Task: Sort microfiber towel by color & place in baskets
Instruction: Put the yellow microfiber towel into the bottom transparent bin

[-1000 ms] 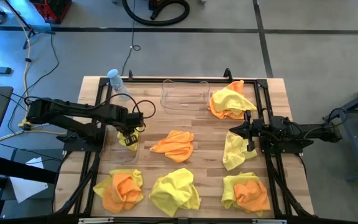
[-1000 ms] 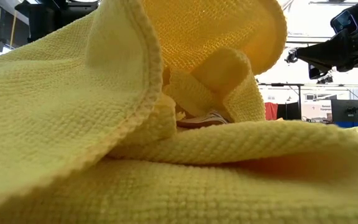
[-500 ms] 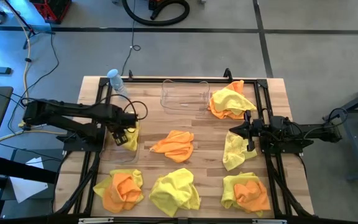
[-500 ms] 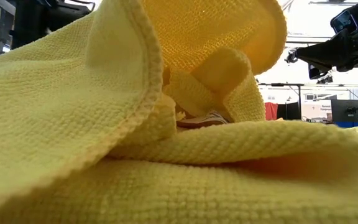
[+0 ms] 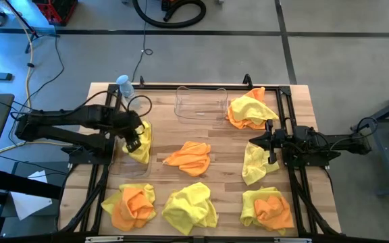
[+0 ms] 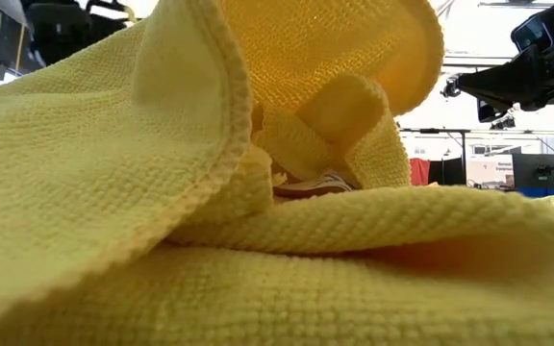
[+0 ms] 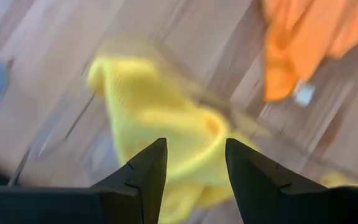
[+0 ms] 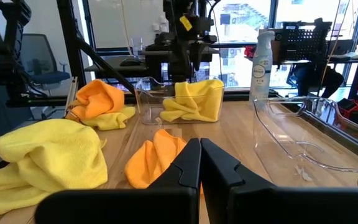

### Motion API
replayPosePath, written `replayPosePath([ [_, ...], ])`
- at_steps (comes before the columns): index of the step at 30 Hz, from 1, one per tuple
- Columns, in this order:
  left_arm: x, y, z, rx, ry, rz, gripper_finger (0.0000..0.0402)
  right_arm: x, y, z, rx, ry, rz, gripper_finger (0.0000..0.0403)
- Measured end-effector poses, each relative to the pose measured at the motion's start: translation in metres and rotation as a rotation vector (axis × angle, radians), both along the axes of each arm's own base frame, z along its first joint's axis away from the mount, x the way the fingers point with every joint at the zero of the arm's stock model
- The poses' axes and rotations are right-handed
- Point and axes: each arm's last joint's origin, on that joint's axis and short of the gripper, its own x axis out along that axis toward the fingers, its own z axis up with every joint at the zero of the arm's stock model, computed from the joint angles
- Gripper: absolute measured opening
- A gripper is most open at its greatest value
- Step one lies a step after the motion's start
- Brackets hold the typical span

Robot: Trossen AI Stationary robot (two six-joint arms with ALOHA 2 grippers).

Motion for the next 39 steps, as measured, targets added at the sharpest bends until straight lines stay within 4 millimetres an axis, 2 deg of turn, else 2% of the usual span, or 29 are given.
replayPosePath([
  [3,0.009,0.001,-0.006,0.013,-0.011,-0.028,0.0150,0.000,0.000,0.000,0.000,0.000,0.000,0.0000],
  [9,0.020,0.002,-0.038,-0.024,0.150,-0.022,0.0150,0.000,0.000,0.000,0.000,0.000,0.000,0.0000],
  [16,0.018,0.001,-0.081,-0.079,0.355,0.036,0.0150,0.000,0.000,0.000,0.000,0.000,0.001,0.0000],
  [21,0.016,0.000,-0.094,-0.105,0.422,0.082,0.0150,0.000,0.000,0.000,0.000,0.000,0.001,0.0000],
  [26,0.015,0.000,-0.094,-0.105,0.427,0.085,0.0150,0.000,0.000,0.000,0.000,0.000,0.001,0.0000],
  [30,0.008,-0.001,-0.086,-0.109,0.434,0.106,0.0150,0.000,0.000,0.000,0.000,0.000,0.001,0.0000],
  [39,-0.002,-0.001,-0.038,-0.089,0.260,0.173,0.0150,0.000,0.000,0.000,0.000,0.000,0.006,0.0000],
])
